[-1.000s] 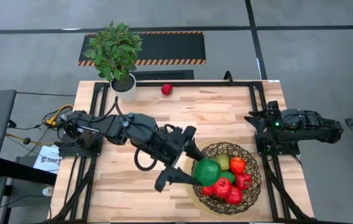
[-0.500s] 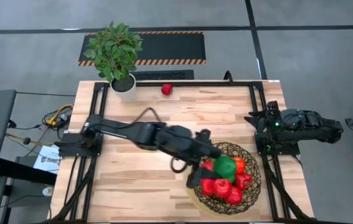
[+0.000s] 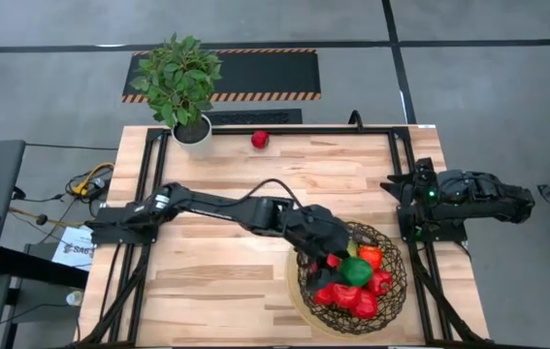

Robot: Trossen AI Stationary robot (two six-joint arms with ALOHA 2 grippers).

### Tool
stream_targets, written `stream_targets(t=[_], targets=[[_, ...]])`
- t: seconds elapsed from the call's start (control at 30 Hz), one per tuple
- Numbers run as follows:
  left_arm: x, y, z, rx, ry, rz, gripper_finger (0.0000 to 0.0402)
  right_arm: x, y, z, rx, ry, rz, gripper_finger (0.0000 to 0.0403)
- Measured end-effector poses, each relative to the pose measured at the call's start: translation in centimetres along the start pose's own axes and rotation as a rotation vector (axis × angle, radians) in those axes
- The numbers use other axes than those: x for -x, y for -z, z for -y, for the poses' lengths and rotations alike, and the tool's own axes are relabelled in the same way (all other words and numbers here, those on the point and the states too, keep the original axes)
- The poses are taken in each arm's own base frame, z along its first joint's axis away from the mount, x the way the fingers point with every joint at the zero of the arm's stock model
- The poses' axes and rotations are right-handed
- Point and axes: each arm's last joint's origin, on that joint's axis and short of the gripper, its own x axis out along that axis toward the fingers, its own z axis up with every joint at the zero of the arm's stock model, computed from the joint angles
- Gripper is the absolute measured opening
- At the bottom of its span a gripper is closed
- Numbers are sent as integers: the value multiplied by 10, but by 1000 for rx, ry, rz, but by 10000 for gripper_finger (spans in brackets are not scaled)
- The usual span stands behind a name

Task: Build produce basket
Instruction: Put the green lime into the black wire basket, then put the red tomato into the black wire basket

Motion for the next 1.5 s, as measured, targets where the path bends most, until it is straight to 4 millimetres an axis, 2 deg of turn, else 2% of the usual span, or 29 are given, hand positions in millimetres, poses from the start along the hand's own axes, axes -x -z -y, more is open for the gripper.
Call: stream_targets(t=[0.23,0.5,1.03,1.2,1.33,1.5], targets=[[-30,24,-14,26,28,-94,257,0,0,0,-3,1,-2,333],[-55,50,-21,39,56,-198,257,0,0,0,-3,2,-3,333],[-60,56,-19,33,93,-227,260,0,0,0,-4,2,-3,333],[-59,54,-23,23,90,-218,299,0,0,0,-4,2,-3,333],[-56,50,-35,16,37,-194,334,0,0,0,-4,2,-3,333],[-51,42,-55,24,-88,-134,347,0,0,0,-4,2,-3,333]])
